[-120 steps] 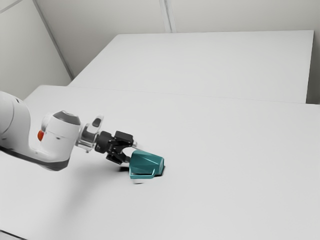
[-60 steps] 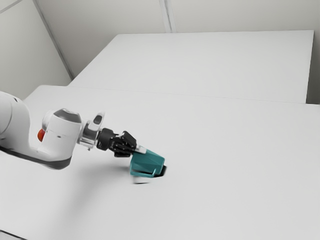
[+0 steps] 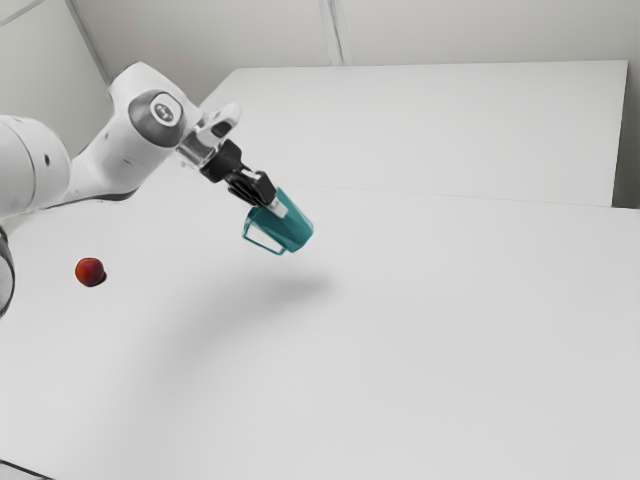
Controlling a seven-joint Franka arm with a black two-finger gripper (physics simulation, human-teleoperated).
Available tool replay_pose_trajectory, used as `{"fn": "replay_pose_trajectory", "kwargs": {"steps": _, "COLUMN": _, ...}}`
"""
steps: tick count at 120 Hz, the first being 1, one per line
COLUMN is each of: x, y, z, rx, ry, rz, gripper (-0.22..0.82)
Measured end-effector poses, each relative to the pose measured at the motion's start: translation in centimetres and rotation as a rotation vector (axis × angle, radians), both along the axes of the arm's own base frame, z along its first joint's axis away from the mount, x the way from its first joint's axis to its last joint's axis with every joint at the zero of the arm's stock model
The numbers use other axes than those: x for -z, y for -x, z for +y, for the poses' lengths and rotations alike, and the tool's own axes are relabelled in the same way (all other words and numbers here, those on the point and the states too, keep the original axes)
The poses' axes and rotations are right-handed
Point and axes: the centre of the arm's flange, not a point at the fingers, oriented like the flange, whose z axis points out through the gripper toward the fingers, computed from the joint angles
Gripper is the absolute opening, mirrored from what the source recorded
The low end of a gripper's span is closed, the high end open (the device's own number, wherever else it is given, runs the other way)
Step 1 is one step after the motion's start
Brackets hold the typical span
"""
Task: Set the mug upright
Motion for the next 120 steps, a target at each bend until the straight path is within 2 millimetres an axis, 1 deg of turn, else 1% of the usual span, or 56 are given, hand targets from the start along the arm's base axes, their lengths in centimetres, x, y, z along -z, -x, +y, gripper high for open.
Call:
{"fn": "replay_pose_trajectory", "kwargs": {"steps": 5, "x": 0.3, "y": -0.6, "z": -0.4, "rx": 0.036, "ry": -0.106, "rz": 0.015, "gripper": -0.15}}
{"fn": "replay_pose_trajectory", "kwargs": {"steps": 12, "x": 1.3, "y": -1.0, "z": -1.0, "rx": 0.069, "ry": -0.243, "rz": 0.042, "gripper": -0.16}}
{"fn": "replay_pose_trajectory", "kwargs": {"steps": 25, "x": 4.2, "y": -1.7, "z": -2.2, "rx": 0.082, "ry": -0.425, "rz": 0.078, "gripper": -0.17}}
{"fn": "replay_pose_trajectory", "kwargs": {"steps": 37, "x": 6.4, "y": -2.1, "z": -2.5, "rx": 0.042, "ry": -0.506, "rz": 0.106, "gripper": -0.17}}
{"fn": "replay_pose_trajectory", "kwargs": {"steps": 54, "x": 7.8, "y": -2.0, "z": -2.7, "rx": -0.045, "ry": -0.547, "rz": 0.133, "gripper": -0.17}}
{"fn": "replay_pose_trajectory", "kwargs": {"steps": 56, "x": 7.9, "y": -1.9, "z": -2.7, "rx": -0.054, "ry": -0.548, "rz": 0.136, "gripper": -0.15}}
{"fn": "replay_pose_trajectory", "kwargs": {"steps": 66, "x": 8.3, "y": -1.6, "z": -3.2, "rx": -0.103, "ry": -0.547, "rz": 0.150, "gripper": 0.04}}
{"fn": "replay_pose_trajectory", "kwargs": {"steps": 76, "x": 8.4, "y": -1.6, "z": -3.2, "rx": -0.152, "ry": -0.544, "rz": 0.157, "gripper": 0.21}}
{"fn": "replay_pose_trajectory", "kwargs": {"steps": 83, "x": 8.2, "y": -1.6, "z": -3.2, "rx": -0.184, "ry": -0.541, "rz": 0.160, "gripper": 0.31}}
{"fn": "replay_pose_trajectory", "kwargs": {"steps": 90, "x": 7.7, "y": -1.6, "z": -3.2, "rx": -0.214, "ry": -0.538, "rz": 0.160, "gripper": 0.38}}
{"fn": "replay_pose_trajectory", "kwargs": {"steps": 99, "x": 6.6, "y": -1.5, "z": -3.2, "rx": -0.249, "ry": -0.532, "rz": 0.154, "gripper": 0.45}}
{"fn": "replay_pose_trajectory", "kwargs": {"steps": 104, "x": 4.8, "y": -1.3, "z": -3.3, "rx": -0.269, "ry": -0.528, "rz": 0.140, "gripper": 0.47}}
{"fn": "replay_pose_trajectory", "kwargs": {"steps": 108, "x": 2.2, "y": -1.0, "z": -3.5, "rx": -0.281, "ry": -0.522, "rz": 0.120, "gripper": 0.49}}
{"fn": "replay_pose_trajectory", "kwargs": {"steps": 112, "x": -1.1, "y": -0.6, "z": -4.1, "rx": -0.289, "ry": -0.514, "rz": 0.095, "gripper": 0.51}}
{"fn": "replay_pose_trajectory", "kwargs": {"steps": 120, "x": -9.2, "y": -0.2, "z": -6.0, "rx": -0.292, "ry": -0.492, "rz": 0.030, "gripper": 0.54}}
